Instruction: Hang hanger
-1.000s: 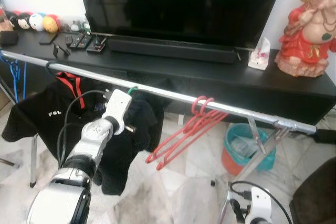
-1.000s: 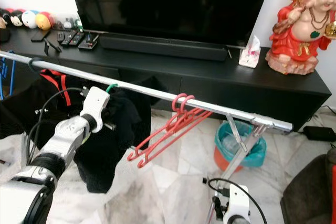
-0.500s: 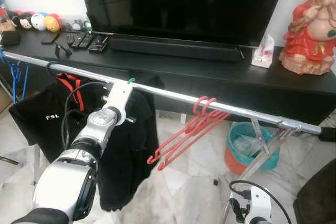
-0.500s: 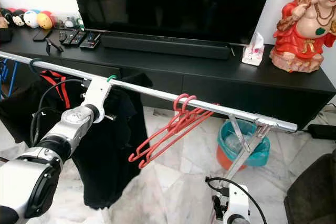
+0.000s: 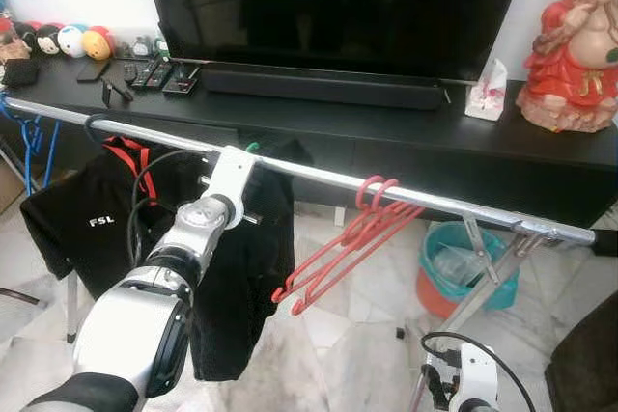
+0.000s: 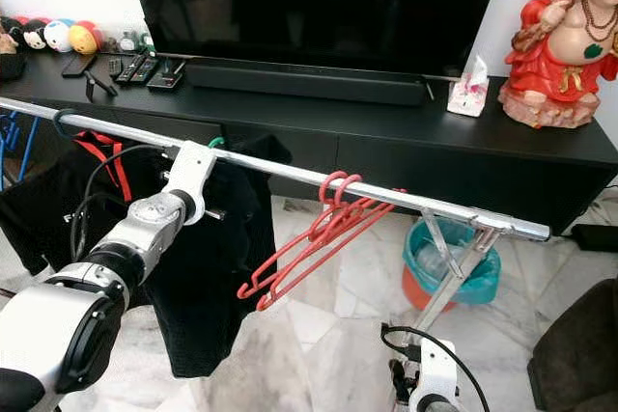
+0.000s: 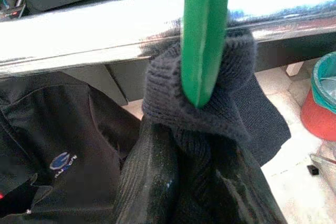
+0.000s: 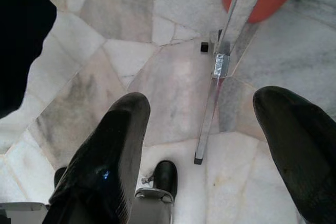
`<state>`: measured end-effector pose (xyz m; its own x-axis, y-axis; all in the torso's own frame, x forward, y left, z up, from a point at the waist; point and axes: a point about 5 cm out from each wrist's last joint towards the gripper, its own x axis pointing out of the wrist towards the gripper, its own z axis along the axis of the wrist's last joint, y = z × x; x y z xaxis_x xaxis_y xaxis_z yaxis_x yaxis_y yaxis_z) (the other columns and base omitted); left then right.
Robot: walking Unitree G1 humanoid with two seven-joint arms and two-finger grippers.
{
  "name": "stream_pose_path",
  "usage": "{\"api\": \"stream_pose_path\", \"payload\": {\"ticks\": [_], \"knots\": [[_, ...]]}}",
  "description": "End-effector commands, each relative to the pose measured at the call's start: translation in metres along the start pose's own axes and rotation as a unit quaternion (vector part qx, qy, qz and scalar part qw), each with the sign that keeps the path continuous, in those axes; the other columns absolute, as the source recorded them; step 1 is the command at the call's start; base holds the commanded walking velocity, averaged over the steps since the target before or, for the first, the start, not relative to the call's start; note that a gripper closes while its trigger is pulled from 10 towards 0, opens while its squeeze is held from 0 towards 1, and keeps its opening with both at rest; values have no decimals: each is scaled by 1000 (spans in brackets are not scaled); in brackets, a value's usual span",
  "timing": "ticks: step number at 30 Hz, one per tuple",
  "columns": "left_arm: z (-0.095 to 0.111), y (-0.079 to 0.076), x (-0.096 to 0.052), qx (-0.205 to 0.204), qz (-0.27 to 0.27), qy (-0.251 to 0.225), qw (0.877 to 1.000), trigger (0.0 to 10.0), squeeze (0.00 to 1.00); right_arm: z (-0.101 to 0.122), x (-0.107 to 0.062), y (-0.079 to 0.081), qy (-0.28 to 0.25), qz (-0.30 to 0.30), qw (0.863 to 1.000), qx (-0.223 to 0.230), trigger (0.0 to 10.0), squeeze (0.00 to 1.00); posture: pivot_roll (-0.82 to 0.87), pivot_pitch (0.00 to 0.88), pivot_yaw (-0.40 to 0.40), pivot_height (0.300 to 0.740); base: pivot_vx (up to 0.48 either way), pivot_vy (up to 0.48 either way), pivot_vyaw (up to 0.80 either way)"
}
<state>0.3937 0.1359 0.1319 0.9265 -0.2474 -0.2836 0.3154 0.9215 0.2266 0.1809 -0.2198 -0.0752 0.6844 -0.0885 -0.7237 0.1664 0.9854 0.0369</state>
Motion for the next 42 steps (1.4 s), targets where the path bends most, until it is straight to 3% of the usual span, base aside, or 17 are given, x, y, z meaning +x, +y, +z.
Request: {"api": "stream_pose_path", "payload": {"ticks": [1,14,20,27,37,39,40,41,42], "knots": [[13,1,2,15,3,-8,1000,10000,0,-2,-1,-1,-1,-3,1000,3,10000,0,-53,0,28,740,0,0,0],[-4,-6,2,23,-7,44,999,10000,0,-9,-4,-2,0,-10,1000,9,10000,0,-94,0,51,740,0,0,0],[-19,-9,-1,26,-11,59,998,10000,0,-11,-5,-4,1,-12,1000,11,10000,0,-98,0,48,740,0,0,0],[-48,-2,-11,13,1,75,997,10000,0,-11,-5,-5,4,-9,1000,5,10000,0,-79,0,34,740,0,0,0],[-58,4,-17,-1,24,49,999,10000,0,-11,-5,-6,5,-5,1000,1,10000,0,-72,0,27,740,0,0,0],[-58,4,-17,-8,26,42,999,10000,59,-10,-5,-6,5,-5,1000,1,10000,0,-71,0,25,740,0,0,0],[-57,5,-17,-11,28,39,999,10000,580,-10,-5,-6,4,-5,1000,1,10000,0,-70,0,25,740,0,0,0],[-56,5,-17,-14,30,36,999,10000,1000,-10,-5,-6,4,-5,1000,1,10000,0,-69,0,25,740,0,0,0],[-55,5,-17,-14,31,34,999,10000,1000,-10,-5,-6,4,-5,1000,1,10000,0,-68,0,25,740,0,0,0]]}}
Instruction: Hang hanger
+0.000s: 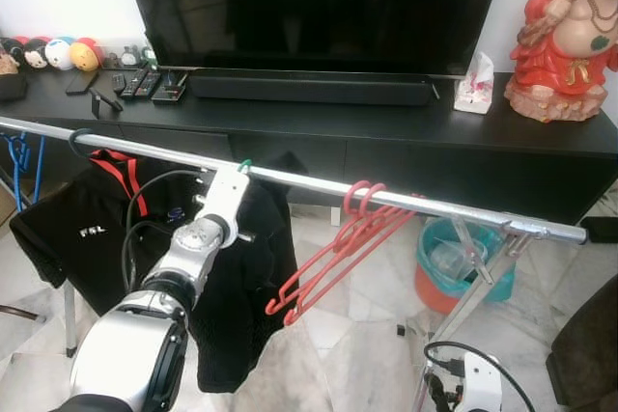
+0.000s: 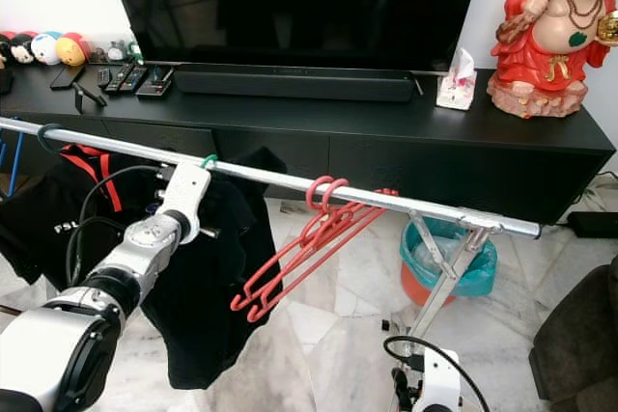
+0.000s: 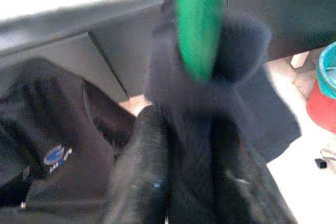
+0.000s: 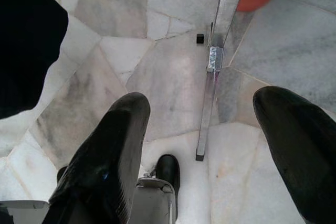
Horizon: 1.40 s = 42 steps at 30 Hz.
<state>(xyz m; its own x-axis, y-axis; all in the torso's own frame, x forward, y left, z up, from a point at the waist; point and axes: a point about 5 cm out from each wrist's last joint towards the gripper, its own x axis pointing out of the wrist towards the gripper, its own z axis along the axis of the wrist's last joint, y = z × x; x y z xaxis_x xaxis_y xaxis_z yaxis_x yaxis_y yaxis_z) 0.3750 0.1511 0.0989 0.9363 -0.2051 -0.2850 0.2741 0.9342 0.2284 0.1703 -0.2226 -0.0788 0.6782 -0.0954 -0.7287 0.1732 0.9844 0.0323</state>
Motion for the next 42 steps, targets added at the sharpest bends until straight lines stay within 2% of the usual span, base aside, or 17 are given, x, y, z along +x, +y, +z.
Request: {"api": "stream_pose_path", "payload": {"ticks": [1,14,17,20,23,32,36,41,42], "knots": [[-15,5,-4,-8,12,25,1000,10000,1000,0,0,-1,0,0,1000,-1,10000,0,-69,0,25,740,0,0,0],[-3,10,-3,-15,24,-9,1000,10000,1000,2,0,0,-1,2,1000,-2,10000,0,-59,0,22,740,0,0,0],[1,15,-5,-22,26,-32,999,10000,1000,2,1,0,-1,3,1000,-2,10000,0,-58,0,22,740,0,0,0],[8,15,-6,-49,9,-72,996,10000,1000,2,1,0,-1,3,1000,-2,10000,0,-56,0,21,740,0,0,0],[7,15,-10,-47,-2,-89,995,10000,1000,2,0,0,-1,4,1000,-2,10000,0,-49,0,19,740,0,0,0],[-18,17,-29,-34,-36,-102,994,10000,1000,0,0,0,1,7,1000,-3,10000,0,-33,0,13,740,0,0,0],[-26,22,-46,-28,-38,-119,992,10000,1000,0,0,0,2,7,1000,-3,10000,0,-26,0,10,740,0,0,0],[-32,33,-72,-31,3,-143,989,10000,1000,-1,-1,-1,2,7,1000,-4,10000,0,-18,0,6,740,0,0,0],[-34,33,-77,-34,8,-145,989,10000,737,-1,-1,-1,2,7,1000,-4,10000,0,-16,0,7,740,0,0,0]]}}
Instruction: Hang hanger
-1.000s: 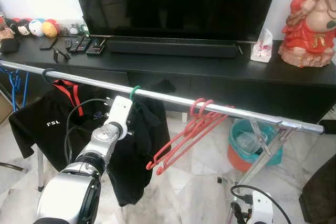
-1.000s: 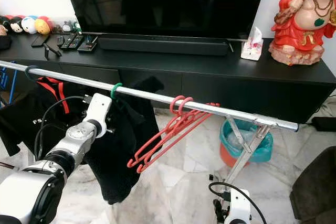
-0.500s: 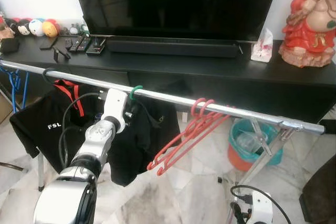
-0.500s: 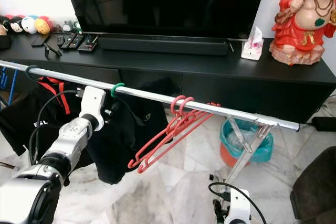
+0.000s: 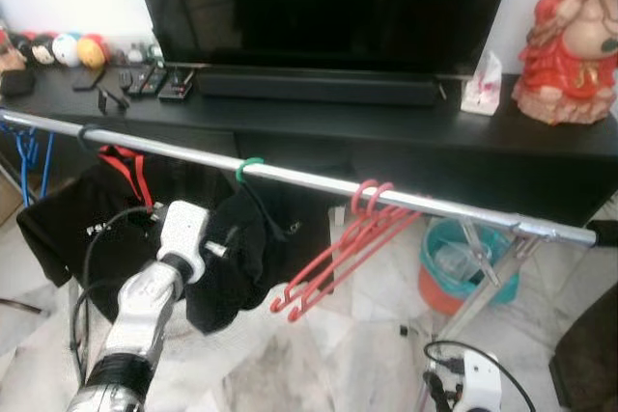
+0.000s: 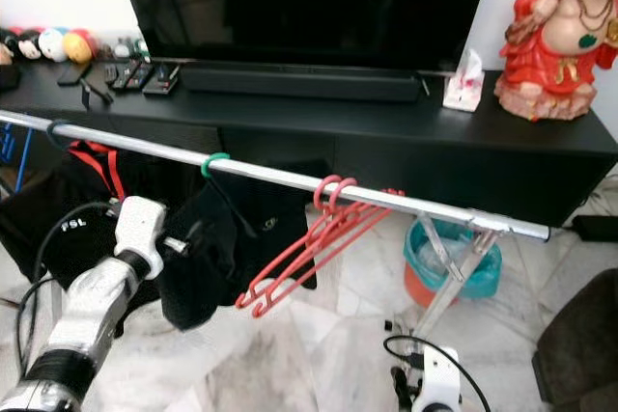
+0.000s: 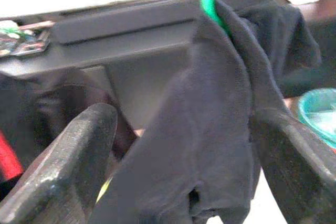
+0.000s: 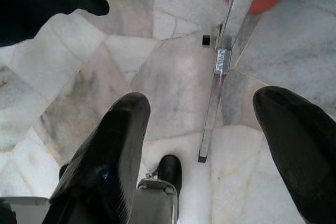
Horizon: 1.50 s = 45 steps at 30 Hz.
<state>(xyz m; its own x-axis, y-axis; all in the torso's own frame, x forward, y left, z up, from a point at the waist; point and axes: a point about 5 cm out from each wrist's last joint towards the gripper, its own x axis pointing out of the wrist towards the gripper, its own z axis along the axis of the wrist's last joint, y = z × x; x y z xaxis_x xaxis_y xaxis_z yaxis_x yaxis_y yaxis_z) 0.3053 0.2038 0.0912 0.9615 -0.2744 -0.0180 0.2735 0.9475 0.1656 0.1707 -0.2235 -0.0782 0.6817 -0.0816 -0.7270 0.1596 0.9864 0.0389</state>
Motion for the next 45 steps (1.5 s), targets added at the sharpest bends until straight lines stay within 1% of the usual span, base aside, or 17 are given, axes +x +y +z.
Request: {"api": "stream_pose_path", "payload": {"ticks": [1,2,6,7,11,12,15,20,28,30,31,33,37,38,39,41,45], "knots": [[4,4,-7,-3,17,-8,1000,10000,0,-2,-1,0,3,0,1000,-1,10000,0,-16,0,7,740,0,0,0],[-4,0,-20,-11,27,0,1000,10000,0,-2,-1,-1,2,-1,1000,0,10000,0,-9,0,4,740,0,0,0],[-25,-6,-39,-13,45,36,998,10000,0,-2,-1,-1,1,-1,1000,-1,10000,0,-4,0,-3,740,0,0,0],[-38,-8,-47,-8,70,62,996,10000,0,-1,-1,-1,0,0,1000,-1,10000,0,-2,0,-5,740,0,0,0],[-62,-8,-60,-9,114,111,987,10000,0,-2,-1,0,-3,-2,1000,1,10000,0,-17,0,-3,740,0,0,0],[-69,-6,-64,-29,140,126,982,10000,0,-2,-1,0,-9,-5,1000,7,10000,0,-29,0,3,740,0,0,0],[-69,-7,-63,-33,142,128,981,10000,0,-2,-2,1,-13,-9,1000,13,10000,0,-33,0,5,740,0,0,0],[-69,-13,-49,-48,129,129,982,10000,0,-3,-2,1,-15,-15,1000,17,10000,0,-32,0,8,740,0,0,0],[-93,-27,-55,-48,111,189,975,10000,0,-4,-2,1,-14,-14,1000,18,10000,0,-26,0,2,740,0,0,0],[-109,-28,-64,-41,113,239,964,10000,0,-4,-2,1,-11,-13,1000,15,10000,0,-23,0,2,740,0,0,0],[-109,-28,-64,-41,113,239,964,10000,0,-4,-2,1,-11,-13,1000,15,10000,0,-23,0,2,740,0,0,0],[-130,-25,-82,-28,124,311,942,10000,0,-5,-2,2,-5,-15,1000,14,10000,0,-25,0,4,740,0,0,0],[-135,-25,-88,-34,124,329,936,10000,0,-5,-2,2,-2,-15,1000,10,10000,0,-21,0,2,740,0,0,0],[-141,-27,-92,-40,122,351,928,10000,0,-5,-1,2,1,-17,1000,8,10000,0,-16,0,1,740,0,0,0],[-141,-27,-92,-40,122,351,928,10000,0,-5,-1,2,1,-17,1000,8,10000,0,-16,0,1,740,0,0,0],[-148,-32,-99,-45,115,381,916,10000,0,-4,-1,3,4,-19,1000,6,10000,0,-20,0,4,740,0,0,0],[-155,-37,-106,-59,120,406,904,10000,0,-5,0,3,11,-22,1000,7,10000,0,-19,0,0,740,0,0,0]]}}
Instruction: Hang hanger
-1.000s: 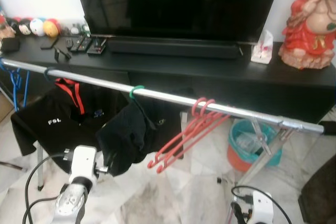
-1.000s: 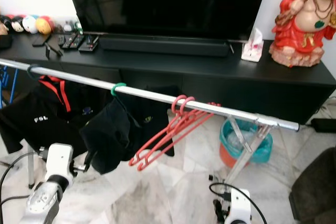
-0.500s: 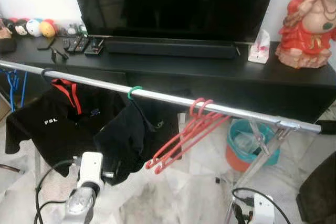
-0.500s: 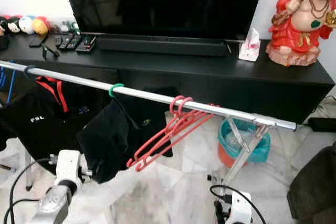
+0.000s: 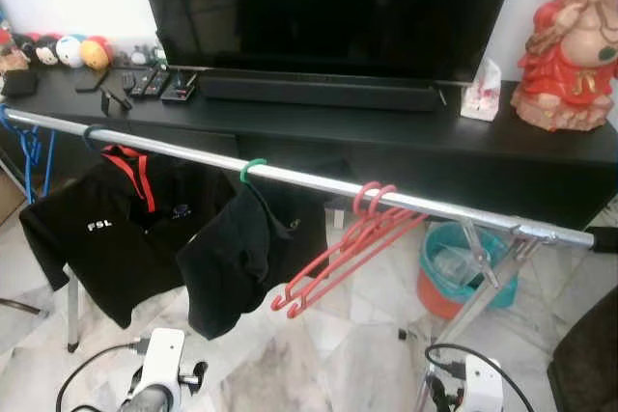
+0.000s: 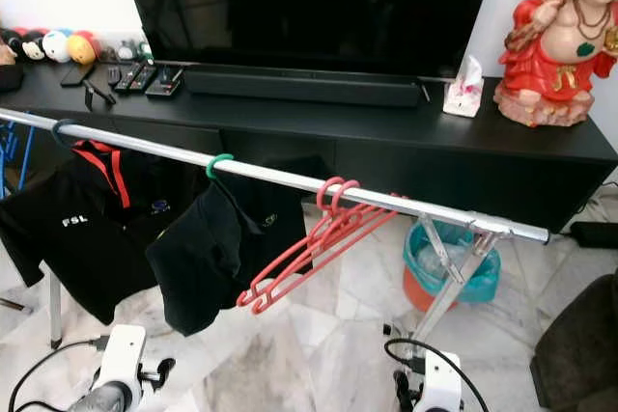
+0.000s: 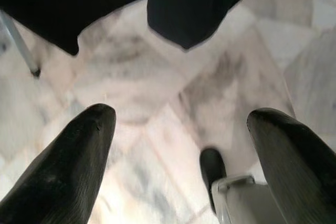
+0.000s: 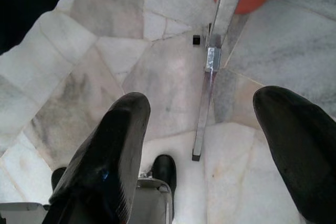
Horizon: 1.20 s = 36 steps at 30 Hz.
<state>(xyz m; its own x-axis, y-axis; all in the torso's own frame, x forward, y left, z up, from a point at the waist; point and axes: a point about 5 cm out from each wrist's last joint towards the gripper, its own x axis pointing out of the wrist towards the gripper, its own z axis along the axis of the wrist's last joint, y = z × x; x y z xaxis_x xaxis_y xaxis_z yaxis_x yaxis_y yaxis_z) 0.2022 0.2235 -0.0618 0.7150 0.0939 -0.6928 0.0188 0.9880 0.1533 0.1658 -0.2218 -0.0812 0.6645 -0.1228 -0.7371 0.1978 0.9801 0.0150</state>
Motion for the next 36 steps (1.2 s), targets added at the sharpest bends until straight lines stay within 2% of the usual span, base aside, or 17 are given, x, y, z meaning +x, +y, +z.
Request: {"api": "stream_pose_path", "payload": {"ticks": [1,7,16,20,36], "knots": [[-6,-1,0,-3,4,22,1000,10000,0,1,1,2,5,-1,1000,1,10000,0,-19,0,0,740,0,0,0],[-10,-8,0,-17,4,41,999,10000,0,2,2,2,11,2,1000,-7,10000,0,-22,0,1,740,0,81,0],[-11,-10,2,-11,0,57,998,10000,0,2,2,5,15,6,1000,-8,10000,0,-21,0,4,740,0,326,0],[-15,-12,1,6,-8,69,998,10000,0,2,3,6,16,7,1000,-6,10000,0,-25,0,15,740,0,328,0],[-12,-12,2,3,-11,72,997,10000,0,1,2,4,20,7,1000,-10,10000,0,-27,0,12,740,0,326,0]]}}
